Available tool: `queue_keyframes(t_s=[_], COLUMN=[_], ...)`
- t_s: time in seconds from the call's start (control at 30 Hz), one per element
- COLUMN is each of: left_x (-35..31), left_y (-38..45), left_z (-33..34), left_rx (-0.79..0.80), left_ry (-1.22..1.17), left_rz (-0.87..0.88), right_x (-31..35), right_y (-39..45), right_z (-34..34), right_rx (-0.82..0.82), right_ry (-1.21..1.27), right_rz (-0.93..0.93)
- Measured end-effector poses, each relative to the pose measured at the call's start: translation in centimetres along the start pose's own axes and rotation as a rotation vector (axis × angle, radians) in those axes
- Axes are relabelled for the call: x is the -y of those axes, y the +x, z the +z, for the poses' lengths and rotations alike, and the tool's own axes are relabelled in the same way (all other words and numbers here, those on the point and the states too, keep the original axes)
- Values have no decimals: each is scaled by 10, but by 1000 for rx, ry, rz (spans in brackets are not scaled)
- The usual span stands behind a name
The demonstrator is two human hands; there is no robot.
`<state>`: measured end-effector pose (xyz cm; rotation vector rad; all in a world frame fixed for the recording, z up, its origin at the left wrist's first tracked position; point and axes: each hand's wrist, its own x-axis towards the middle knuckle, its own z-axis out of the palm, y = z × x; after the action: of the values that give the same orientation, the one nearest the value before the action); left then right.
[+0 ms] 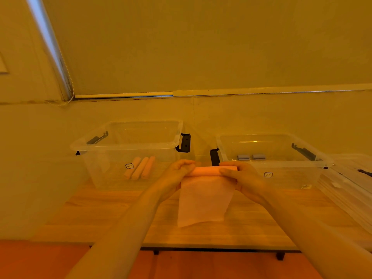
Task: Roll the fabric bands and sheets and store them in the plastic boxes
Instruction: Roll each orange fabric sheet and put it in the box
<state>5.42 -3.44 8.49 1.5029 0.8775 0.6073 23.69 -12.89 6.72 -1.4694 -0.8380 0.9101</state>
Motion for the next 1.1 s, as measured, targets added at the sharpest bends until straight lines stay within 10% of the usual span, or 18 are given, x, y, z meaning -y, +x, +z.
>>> queue_keyframes(t_s=[0.27,1.1], left_x=[2,-4], left_y=[2,2], left_z=[-6,-3], left_rx=[-25,20], left_ry=[24,56], left_rz=[37,-80], right_x=[2,3], right_y=[-1,-4], right_z=[7,-2], right_rx=[12,6], right_ry=[48,71], right_rz=[234,7])
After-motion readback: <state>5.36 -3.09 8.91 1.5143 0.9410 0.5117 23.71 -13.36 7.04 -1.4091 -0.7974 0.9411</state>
